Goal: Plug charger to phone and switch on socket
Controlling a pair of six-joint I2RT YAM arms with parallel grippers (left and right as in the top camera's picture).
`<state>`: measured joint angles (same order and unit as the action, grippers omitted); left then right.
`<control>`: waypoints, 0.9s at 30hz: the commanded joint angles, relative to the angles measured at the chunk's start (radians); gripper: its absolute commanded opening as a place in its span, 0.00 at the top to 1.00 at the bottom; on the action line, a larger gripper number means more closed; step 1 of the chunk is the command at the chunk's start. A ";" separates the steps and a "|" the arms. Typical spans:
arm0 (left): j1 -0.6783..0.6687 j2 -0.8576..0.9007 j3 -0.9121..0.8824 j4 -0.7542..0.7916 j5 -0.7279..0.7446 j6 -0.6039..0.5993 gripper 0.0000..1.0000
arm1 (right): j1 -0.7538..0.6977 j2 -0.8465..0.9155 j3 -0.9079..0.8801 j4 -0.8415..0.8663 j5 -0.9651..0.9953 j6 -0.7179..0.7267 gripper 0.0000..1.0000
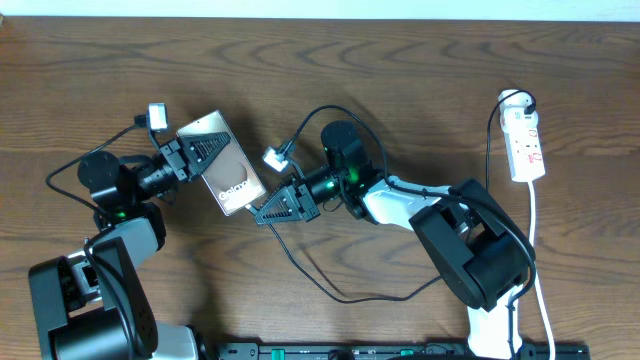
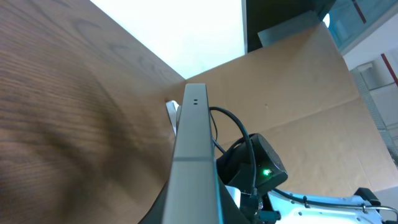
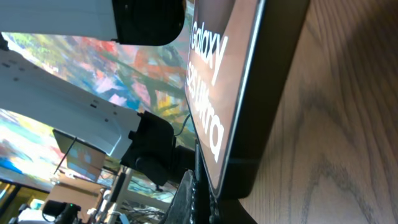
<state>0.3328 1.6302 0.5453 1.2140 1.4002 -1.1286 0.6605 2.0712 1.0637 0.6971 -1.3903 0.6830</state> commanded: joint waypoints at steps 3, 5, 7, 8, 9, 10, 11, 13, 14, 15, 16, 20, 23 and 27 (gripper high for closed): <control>-0.012 -0.013 0.001 0.007 0.046 0.005 0.92 | -0.013 -0.004 0.021 0.021 0.109 0.031 0.99; -0.012 -0.013 0.001 0.007 0.034 -0.004 0.92 | -0.013 -0.004 0.021 0.021 0.113 0.031 0.99; -0.012 -0.013 0.001 0.007 0.010 -0.017 0.93 | -0.013 -0.004 0.021 0.021 0.122 0.031 0.99; -0.012 -0.013 0.001 0.007 -0.006 -0.029 0.93 | -0.013 -0.004 0.021 0.021 0.128 0.031 0.99; -0.012 -0.013 0.001 0.007 -0.018 -0.036 0.93 | -0.013 -0.004 0.021 0.021 0.132 0.031 0.99; -0.012 -0.013 0.001 0.007 -0.026 -0.036 0.93 | -0.013 -0.004 0.021 0.021 0.137 0.031 0.99; -0.012 -0.013 0.001 0.007 -0.030 -0.036 0.93 | -0.013 -0.004 0.021 0.021 0.143 0.031 0.99; -0.012 -0.013 0.001 0.007 -0.033 -0.036 0.93 | -0.013 -0.004 0.021 0.021 0.160 0.039 0.99; -0.012 -0.013 0.001 0.007 -0.034 -0.036 0.93 | -0.013 -0.004 0.021 0.021 0.170 0.039 0.99; -0.012 -0.013 0.001 0.007 -0.036 -0.037 0.93 | -0.013 -0.004 0.021 0.021 0.180 0.039 0.99; -0.012 -0.013 0.001 0.007 -0.040 -0.041 0.92 | -0.013 -0.004 0.021 0.021 0.189 0.039 0.99; -0.018 -0.013 0.001 0.007 -0.067 -0.055 0.93 | -0.012 -0.004 0.021 0.023 0.248 0.065 0.99; -0.039 -0.013 0.001 0.007 -0.078 -0.050 0.93 | -0.012 -0.004 0.021 0.045 0.259 0.074 0.99; -0.068 -0.013 0.001 0.007 -0.093 -0.032 0.92 | -0.012 -0.004 0.021 0.085 0.274 0.109 0.99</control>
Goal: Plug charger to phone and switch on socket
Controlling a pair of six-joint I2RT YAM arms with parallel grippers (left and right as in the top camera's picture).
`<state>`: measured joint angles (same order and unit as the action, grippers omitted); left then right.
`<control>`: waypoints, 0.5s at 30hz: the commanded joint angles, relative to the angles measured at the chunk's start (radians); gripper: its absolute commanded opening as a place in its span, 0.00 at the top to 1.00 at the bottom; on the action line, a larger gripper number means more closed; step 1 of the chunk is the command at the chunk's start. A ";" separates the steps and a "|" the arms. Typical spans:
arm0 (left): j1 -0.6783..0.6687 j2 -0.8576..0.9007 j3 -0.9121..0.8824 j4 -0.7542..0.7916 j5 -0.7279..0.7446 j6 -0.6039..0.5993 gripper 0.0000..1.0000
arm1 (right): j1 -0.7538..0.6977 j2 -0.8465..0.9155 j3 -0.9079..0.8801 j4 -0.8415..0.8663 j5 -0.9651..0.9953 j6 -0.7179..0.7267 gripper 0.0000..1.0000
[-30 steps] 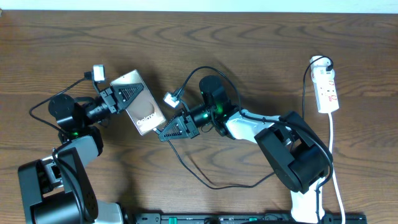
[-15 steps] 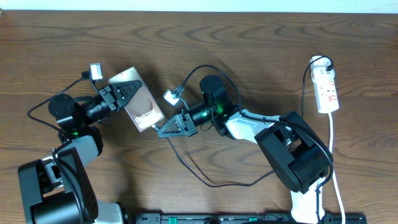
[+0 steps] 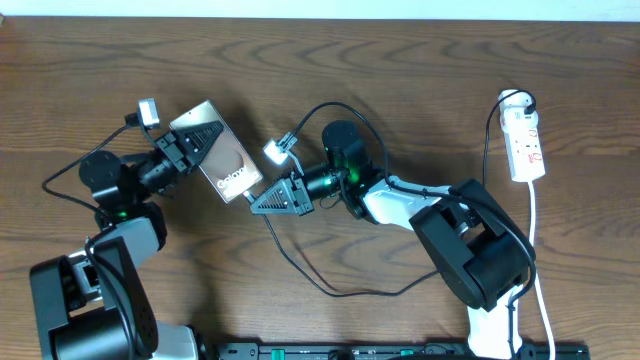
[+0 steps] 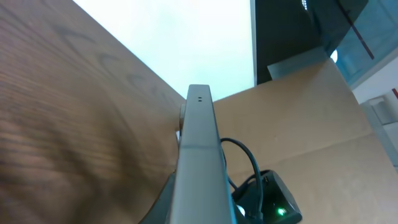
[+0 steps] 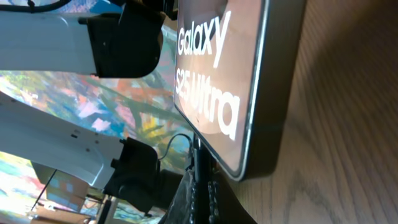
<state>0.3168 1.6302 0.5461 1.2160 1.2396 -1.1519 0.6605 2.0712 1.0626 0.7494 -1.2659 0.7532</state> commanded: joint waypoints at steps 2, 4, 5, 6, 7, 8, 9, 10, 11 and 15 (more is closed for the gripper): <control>-0.065 -0.013 0.000 0.005 0.060 -0.008 0.93 | -0.012 -0.004 0.022 0.051 0.154 0.047 0.99; -0.068 -0.013 0.000 0.005 0.061 -0.008 0.93 | -0.012 -0.004 0.022 0.055 0.158 0.056 0.99; -0.068 -0.013 0.000 0.005 0.061 -0.008 0.92 | -0.012 -0.004 0.022 0.055 0.158 0.055 0.99; -0.068 -0.013 0.000 0.005 0.061 -0.008 0.93 | -0.012 -0.004 0.022 0.055 0.158 0.055 0.99; -0.067 -0.013 0.000 0.005 0.061 -0.008 0.93 | -0.012 -0.004 0.022 0.055 0.158 0.055 0.99; -0.067 -0.013 0.000 0.005 0.061 -0.008 0.93 | -0.012 -0.004 0.022 0.055 0.158 0.055 0.99; -0.067 -0.013 0.000 0.005 0.061 -0.008 0.93 | -0.012 -0.004 0.022 0.056 0.161 0.055 0.99; -0.067 -0.013 0.000 0.005 0.061 -0.008 0.93 | -0.012 -0.004 0.022 0.056 0.163 0.055 0.99; -0.067 -0.013 0.000 0.005 0.061 -0.008 0.93 | -0.012 -0.004 0.022 0.055 0.164 0.055 0.99; -0.067 -0.013 0.000 0.005 0.061 -0.004 0.92 | -0.014 -0.004 0.022 0.056 0.168 0.056 0.99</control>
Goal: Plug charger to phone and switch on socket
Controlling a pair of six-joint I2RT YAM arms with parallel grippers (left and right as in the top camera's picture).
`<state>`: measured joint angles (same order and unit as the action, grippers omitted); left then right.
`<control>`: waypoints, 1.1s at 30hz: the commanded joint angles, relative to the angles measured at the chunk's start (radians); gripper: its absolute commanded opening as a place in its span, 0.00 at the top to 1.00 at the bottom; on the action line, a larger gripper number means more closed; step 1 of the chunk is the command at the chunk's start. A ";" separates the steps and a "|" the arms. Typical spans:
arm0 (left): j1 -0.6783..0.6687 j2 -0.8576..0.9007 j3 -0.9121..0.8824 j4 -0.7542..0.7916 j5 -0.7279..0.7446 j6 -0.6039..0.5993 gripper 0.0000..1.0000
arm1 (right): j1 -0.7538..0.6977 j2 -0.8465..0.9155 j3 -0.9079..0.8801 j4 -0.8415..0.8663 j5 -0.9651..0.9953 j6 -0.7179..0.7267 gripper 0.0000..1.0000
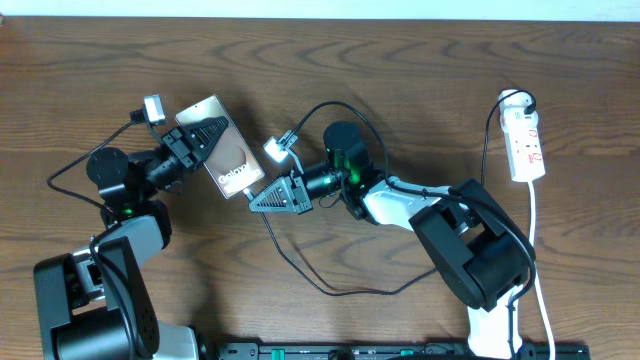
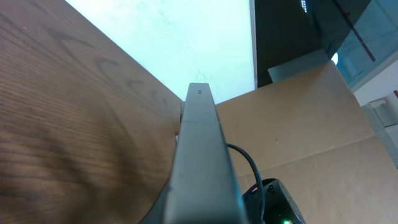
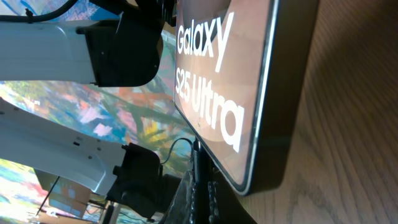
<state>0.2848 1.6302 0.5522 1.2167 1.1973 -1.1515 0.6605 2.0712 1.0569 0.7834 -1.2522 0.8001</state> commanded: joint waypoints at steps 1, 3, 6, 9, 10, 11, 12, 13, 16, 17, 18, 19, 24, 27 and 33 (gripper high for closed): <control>-0.035 -0.013 -0.006 0.005 0.103 -0.004 0.93 | -0.014 -0.004 0.028 0.022 0.161 0.014 0.99; -0.035 -0.013 -0.006 0.005 0.103 -0.004 0.93 | -0.016 -0.004 0.028 0.026 0.173 0.019 0.99; -0.035 -0.013 -0.006 0.005 0.103 -0.003 0.92 | -0.016 -0.004 0.028 0.052 0.173 0.038 0.99; -0.035 -0.013 -0.006 0.005 0.100 -0.001 0.92 | -0.016 -0.004 0.028 0.055 0.173 0.041 0.99; -0.035 -0.013 -0.006 0.005 0.099 -0.001 0.93 | -0.016 -0.004 0.027 0.054 0.173 0.041 0.99; -0.035 -0.013 -0.006 0.005 0.098 -0.001 0.93 | -0.016 -0.004 0.028 0.054 0.173 0.041 0.99; -0.034 -0.013 -0.006 0.005 0.096 -0.001 0.94 | -0.017 -0.004 0.027 0.055 0.173 0.041 0.99; -0.034 -0.013 -0.006 0.005 0.095 -0.001 0.93 | -0.018 -0.004 0.027 0.055 0.173 0.041 0.99; -0.032 -0.013 -0.006 0.005 0.089 -0.001 0.92 | -0.025 -0.004 0.028 0.054 0.177 0.042 0.99; -0.032 -0.013 -0.006 0.005 0.084 -0.001 0.93 | -0.027 -0.004 0.028 0.054 0.177 0.042 0.99; -0.031 -0.013 -0.006 0.005 0.076 -0.002 0.92 | -0.030 -0.004 0.028 0.055 0.180 0.045 0.99; -0.031 -0.013 -0.006 0.005 0.071 -0.002 0.93 | -0.032 -0.004 0.028 0.055 0.181 0.046 0.99; -0.031 -0.013 -0.006 0.005 0.061 -0.002 0.93 | -0.046 -0.004 0.028 0.055 0.182 0.053 0.99; -0.024 -0.013 -0.006 0.005 0.049 -0.003 0.93 | -0.054 -0.004 0.027 0.055 0.181 0.052 0.99; 0.005 -0.013 -0.006 0.005 0.040 -0.013 0.92 | -0.059 -0.004 0.027 0.055 0.181 0.052 0.99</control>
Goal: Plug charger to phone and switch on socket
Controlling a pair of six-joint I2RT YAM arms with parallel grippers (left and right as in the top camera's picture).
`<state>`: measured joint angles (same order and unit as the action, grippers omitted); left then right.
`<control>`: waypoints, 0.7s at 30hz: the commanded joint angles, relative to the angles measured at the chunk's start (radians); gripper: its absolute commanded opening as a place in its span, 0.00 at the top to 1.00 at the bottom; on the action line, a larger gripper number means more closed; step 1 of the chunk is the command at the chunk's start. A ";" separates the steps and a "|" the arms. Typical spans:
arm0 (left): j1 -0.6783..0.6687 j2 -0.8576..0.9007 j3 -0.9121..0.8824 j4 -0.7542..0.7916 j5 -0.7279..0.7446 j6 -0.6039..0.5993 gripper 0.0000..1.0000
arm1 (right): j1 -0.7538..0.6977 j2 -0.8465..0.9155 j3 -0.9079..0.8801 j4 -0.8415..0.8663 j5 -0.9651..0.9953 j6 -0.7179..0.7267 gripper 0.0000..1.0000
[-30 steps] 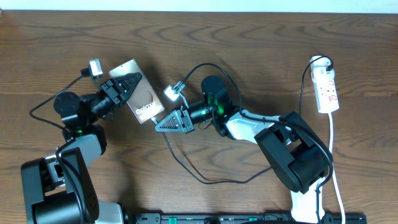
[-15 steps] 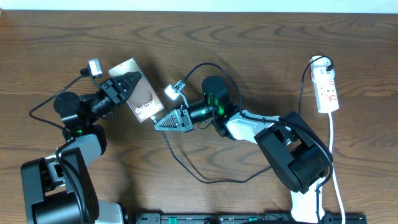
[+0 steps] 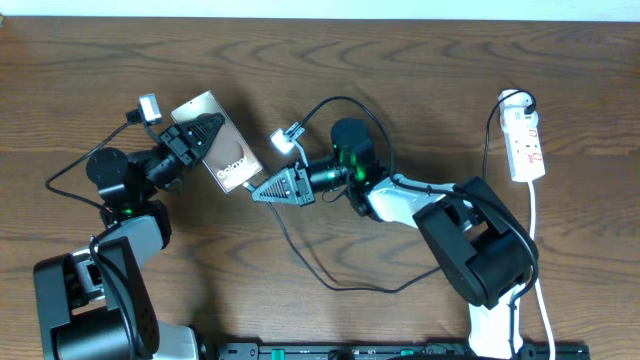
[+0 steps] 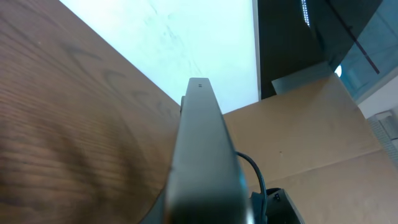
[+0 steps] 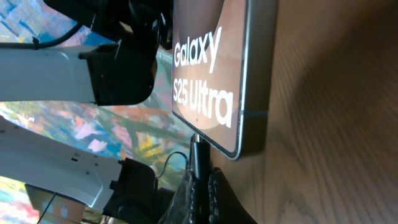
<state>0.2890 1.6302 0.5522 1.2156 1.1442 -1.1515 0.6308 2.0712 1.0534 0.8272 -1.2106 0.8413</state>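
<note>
The phone [image 3: 218, 148], its screen reading "Galaxy S25 Ultra" [image 5: 208, 81], is held tilted off the table with my left gripper [image 3: 198, 138] shut on its side. The left wrist view shows only its thin grey edge [image 4: 200, 149]. My right gripper [image 3: 262, 191] is shut on the charger plug [image 5: 198, 152], whose tip meets the phone's bottom edge. Whether it sits in the port I cannot tell. The black cable [image 3: 330, 285] loops across the table. The white socket strip [image 3: 526, 140] lies far right.
The charger's white adapter [image 3: 514, 100] sits in the far end of the strip, and a white lead [image 3: 537, 260] runs from it toward the front edge. Both arm bases stand at the front. Bare wooden table [image 3: 420, 60] lies behind the arms.
The right gripper with the plug has moved a little farther back and closer to the phone's bottom edge. The phone has shifted slightly back and to the left in the left gripper.
The left gripper held the phone nearer the table's middle while the right gripper held the plug just below it. The phone was then farther back and to the left, with the plug following. Now the plug tip is at the phone's bottom edge.
</note>
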 commanded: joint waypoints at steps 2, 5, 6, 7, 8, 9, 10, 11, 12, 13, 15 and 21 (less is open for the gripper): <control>0.006 -0.013 -0.006 0.006 0.092 -0.013 0.93 | -0.029 -0.004 0.031 0.011 0.139 0.011 0.99; 0.011 -0.013 -0.006 0.005 0.087 -0.014 0.93 | -0.029 -0.004 0.031 0.010 0.139 0.011 0.99; 0.011 -0.013 -0.006 0.005 0.081 -0.017 0.93 | -0.029 -0.004 0.031 0.010 0.139 0.010 0.99; 0.011 -0.013 -0.006 0.005 0.076 -0.018 0.92 | -0.029 -0.004 0.031 0.010 0.139 0.010 0.99; 0.011 -0.013 -0.006 0.005 0.068 -0.021 0.92 | -0.029 -0.004 0.031 0.010 0.139 0.010 0.99; 0.011 -0.013 -0.006 0.005 0.062 -0.021 0.93 | -0.029 -0.004 0.031 0.010 0.138 0.010 0.99; 0.013 -0.013 -0.006 0.005 0.058 -0.021 0.93 | -0.030 -0.004 0.031 0.009 0.138 0.010 0.99; 0.015 -0.013 -0.006 0.005 0.054 -0.021 0.93 | -0.030 -0.004 0.031 0.007 0.135 0.010 0.99; 0.018 -0.013 -0.006 0.005 0.051 -0.021 0.93 | -0.031 -0.004 0.031 0.006 0.134 0.010 0.99; 0.021 -0.013 -0.006 0.005 0.049 -0.023 0.92 | -0.032 -0.004 0.031 0.006 0.132 0.010 0.99; 0.033 -0.013 -0.006 0.005 0.046 -0.029 0.92 | -0.034 -0.004 0.031 0.006 0.129 0.010 0.99; 0.076 -0.013 -0.006 0.005 0.045 -0.059 0.93 | -0.036 -0.004 0.031 0.006 0.128 0.010 0.99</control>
<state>0.3443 1.6302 0.5499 1.2110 1.1416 -1.1759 0.6266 2.0712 1.0595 0.8295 -1.1561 0.8417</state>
